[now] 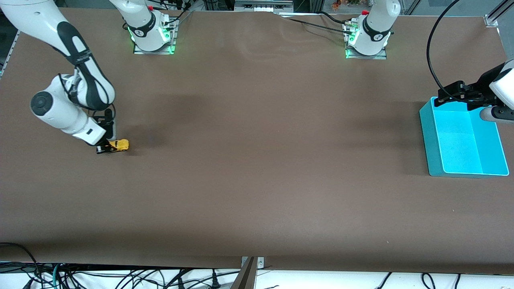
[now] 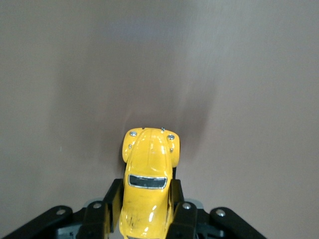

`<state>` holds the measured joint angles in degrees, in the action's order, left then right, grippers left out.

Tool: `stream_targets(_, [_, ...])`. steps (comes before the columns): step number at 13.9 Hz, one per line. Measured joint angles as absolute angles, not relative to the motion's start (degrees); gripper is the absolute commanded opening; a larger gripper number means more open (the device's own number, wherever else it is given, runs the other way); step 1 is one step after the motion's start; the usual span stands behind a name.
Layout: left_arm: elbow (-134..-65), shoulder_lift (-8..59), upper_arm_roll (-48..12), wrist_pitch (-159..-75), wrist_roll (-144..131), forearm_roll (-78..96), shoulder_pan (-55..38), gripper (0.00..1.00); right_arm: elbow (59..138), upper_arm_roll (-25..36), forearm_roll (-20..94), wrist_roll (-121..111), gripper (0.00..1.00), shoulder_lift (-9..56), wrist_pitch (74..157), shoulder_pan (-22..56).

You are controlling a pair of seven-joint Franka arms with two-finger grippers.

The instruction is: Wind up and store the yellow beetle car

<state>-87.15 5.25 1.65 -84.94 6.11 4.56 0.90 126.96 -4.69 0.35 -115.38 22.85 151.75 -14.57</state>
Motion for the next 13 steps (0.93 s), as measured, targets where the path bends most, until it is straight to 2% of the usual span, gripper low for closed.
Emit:
stream_targets(6, [-87.2, 5.3, 1.6, -84.9, 6.1, 4.6, 0.9, 1.0, 123.4, -5.9, 1.6, -120.9, 0.28, 25.2, 151.3, -22.4])
stream_targets(13, [-87.2, 5.3, 1.6, -84.9, 6.1, 4.6, 0.9, 1.0, 122.1, -6.0, 5.0, -121.1, 0.28, 25.8, 149.8, -23.3])
